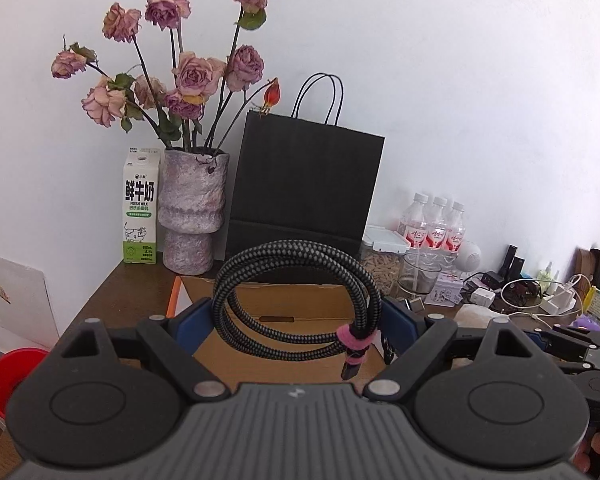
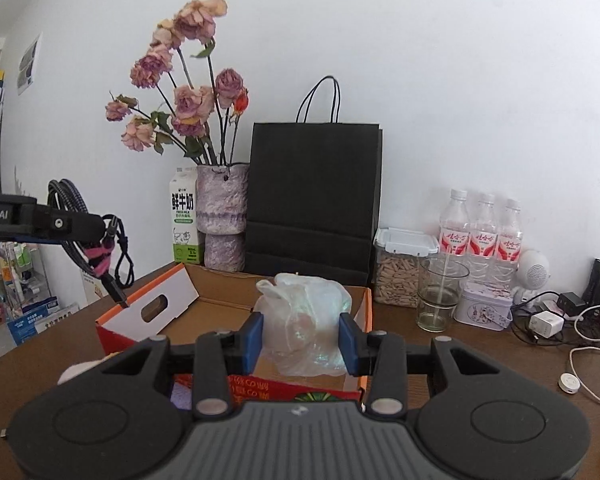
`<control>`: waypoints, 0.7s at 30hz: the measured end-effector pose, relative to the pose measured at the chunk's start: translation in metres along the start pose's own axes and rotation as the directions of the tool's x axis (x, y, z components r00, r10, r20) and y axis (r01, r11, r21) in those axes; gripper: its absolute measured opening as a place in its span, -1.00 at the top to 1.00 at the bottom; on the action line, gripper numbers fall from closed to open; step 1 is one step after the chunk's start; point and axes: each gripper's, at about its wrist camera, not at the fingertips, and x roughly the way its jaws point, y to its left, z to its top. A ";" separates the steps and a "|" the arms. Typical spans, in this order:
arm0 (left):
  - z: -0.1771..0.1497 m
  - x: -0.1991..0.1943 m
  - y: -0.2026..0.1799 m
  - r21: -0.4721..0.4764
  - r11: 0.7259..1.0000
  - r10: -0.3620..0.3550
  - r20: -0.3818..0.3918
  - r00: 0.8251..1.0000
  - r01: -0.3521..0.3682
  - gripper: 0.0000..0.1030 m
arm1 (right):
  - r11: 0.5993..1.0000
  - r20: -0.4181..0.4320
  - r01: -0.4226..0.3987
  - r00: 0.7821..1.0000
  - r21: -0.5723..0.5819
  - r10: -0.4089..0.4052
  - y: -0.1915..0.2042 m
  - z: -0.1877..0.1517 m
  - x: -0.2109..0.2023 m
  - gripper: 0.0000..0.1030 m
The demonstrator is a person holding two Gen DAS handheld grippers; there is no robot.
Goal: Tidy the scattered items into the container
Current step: 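Carry the cable and plastic bag into the cardboard box with both tools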
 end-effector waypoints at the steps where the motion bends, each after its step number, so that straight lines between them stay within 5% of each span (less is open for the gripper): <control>1: 0.000 0.014 0.002 -0.003 1.000 0.008 -0.018 1.000 -0.008 -0.73 | 1.000 -0.031 -0.010 0.999 -0.007 0.009 -0.001 0.005 0.019 0.25; 11: -0.026 0.131 0.023 -0.021 0.997 0.070 -0.252 0.965 -0.078 -0.73 | 0.999 -0.300 -0.049 0.953 -0.021 0.040 0.003 -0.003 0.151 0.25; 17: -0.046 0.167 0.030 0.053 0.990 0.142 -0.335 0.931 -0.132 -0.73 | 0.999 -0.395 -0.052 0.917 -0.002 0.047 0.005 -0.022 0.179 0.25; 21: -0.047 0.167 0.025 0.082 0.987 0.155 -0.330 0.931 -0.136 -0.73 | 0.998 -0.431 -0.058 0.900 0.029 0.065 0.003 -0.030 0.186 0.21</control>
